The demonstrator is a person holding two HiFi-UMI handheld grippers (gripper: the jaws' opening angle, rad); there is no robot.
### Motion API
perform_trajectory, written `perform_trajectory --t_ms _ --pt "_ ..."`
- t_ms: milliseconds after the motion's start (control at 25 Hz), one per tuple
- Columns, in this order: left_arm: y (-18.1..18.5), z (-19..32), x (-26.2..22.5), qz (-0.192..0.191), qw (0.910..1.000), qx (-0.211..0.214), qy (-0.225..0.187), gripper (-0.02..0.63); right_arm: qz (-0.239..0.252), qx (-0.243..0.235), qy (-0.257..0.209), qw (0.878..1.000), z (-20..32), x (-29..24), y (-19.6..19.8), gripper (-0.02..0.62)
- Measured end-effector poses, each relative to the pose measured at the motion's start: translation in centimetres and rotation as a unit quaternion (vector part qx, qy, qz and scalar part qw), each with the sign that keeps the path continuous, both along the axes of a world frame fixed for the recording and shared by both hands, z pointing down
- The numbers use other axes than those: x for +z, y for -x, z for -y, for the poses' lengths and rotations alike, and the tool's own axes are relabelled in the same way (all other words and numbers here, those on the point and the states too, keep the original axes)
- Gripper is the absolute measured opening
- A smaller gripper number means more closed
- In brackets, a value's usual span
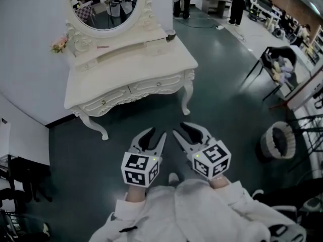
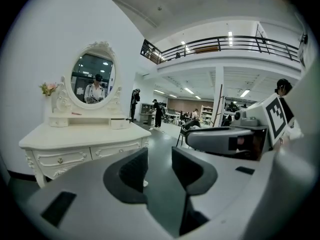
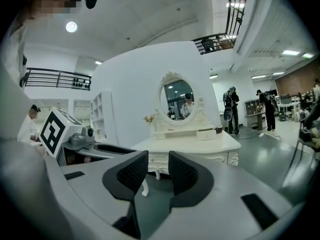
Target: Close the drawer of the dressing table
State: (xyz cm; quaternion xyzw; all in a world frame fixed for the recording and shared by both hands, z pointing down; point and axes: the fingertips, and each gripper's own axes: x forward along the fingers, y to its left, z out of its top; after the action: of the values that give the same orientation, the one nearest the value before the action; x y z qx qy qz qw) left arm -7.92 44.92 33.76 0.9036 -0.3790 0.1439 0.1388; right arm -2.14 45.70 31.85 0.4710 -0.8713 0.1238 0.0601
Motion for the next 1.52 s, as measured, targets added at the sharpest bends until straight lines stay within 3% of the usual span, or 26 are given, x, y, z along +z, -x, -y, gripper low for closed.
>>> perform_trajectory --t_ms 240,680,1080,1520 --pt "-0.5 3.8 1.1 0.000 0.9998 -0.011 0.015 0.133 0.012 -0.004 0.020 1.000 3.9 1.3 -1.0 0.104" --pt "-2.4 10.9 2.3 0.003 0.9995 0.010 0.031 0.141 0.028 -0.009 0.047 0.998 9.8 3.2 -1.8 0.106" --pt "-2.9 21.1 3.1 0.003 0.9988 0.031 0.039 0.141 0.029 0.023 0.053 0.998 19.8 3.7 -2.9 0.104" --pt "-2.7 34.1 2.2 0.012 0.9980 0.054 0.031 0.141 0.030 0.030 0.042 0.998 32.3 2.9 -1.4 0.106"
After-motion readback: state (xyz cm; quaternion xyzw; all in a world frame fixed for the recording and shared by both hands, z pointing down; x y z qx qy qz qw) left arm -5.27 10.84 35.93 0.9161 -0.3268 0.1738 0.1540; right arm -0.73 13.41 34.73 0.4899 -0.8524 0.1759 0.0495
